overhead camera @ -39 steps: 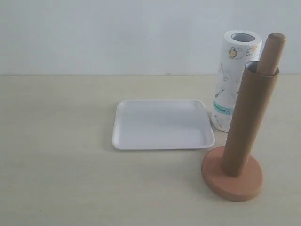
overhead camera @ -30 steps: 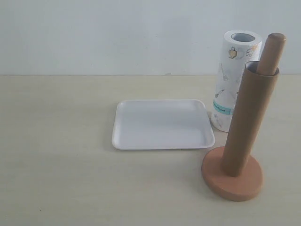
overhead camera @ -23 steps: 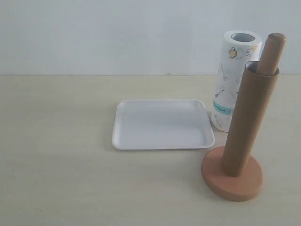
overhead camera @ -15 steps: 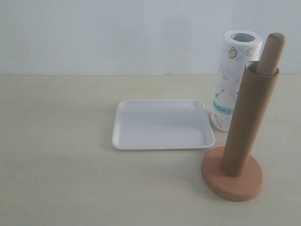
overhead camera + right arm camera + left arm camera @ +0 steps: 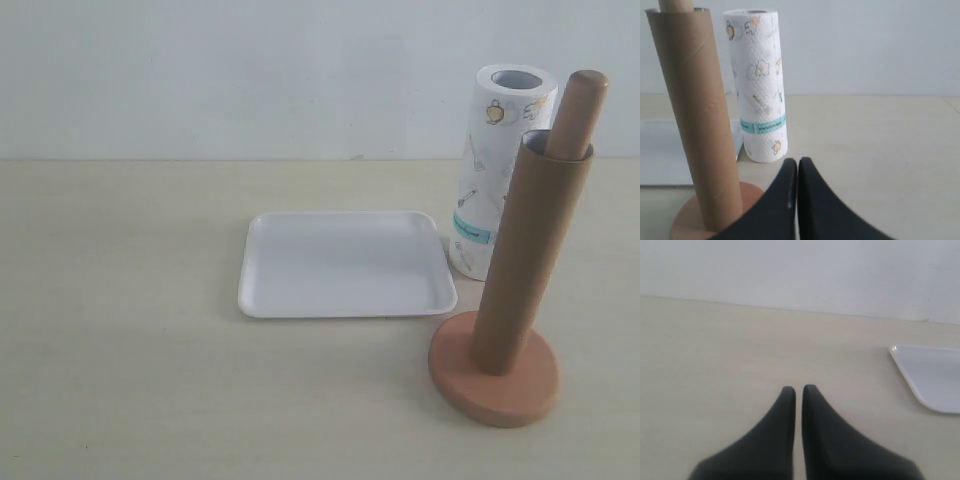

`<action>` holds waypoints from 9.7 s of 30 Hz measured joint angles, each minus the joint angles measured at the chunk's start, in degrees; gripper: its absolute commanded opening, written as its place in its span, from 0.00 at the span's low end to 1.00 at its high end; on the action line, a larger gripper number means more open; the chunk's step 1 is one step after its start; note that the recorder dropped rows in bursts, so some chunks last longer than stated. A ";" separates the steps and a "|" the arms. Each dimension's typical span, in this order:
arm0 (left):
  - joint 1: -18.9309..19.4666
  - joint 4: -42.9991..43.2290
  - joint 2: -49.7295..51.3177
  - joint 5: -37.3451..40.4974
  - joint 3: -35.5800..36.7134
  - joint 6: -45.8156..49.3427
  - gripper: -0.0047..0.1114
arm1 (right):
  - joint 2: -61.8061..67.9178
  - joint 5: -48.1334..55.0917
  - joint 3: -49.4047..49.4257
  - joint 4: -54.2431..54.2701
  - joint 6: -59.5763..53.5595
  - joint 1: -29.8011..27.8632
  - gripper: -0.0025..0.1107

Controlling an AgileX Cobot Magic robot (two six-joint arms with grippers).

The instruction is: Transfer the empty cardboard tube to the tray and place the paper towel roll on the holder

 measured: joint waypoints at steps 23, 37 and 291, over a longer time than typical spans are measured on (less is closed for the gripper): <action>0.00 0.00 0.00 0.00 0.00 0.00 0.08 | -0.02 -25.71 0.00 -0.09 9.22 0.00 0.03; 0.00 0.00 0.00 0.00 0.00 0.00 0.08 | 16.11 -37.02 -10.16 -29.32 41.32 0.00 0.03; 0.00 0.00 0.00 -0.11 0.00 0.00 0.08 | 119.15 44.28 -71.91 -100.67 41.28 55.50 0.05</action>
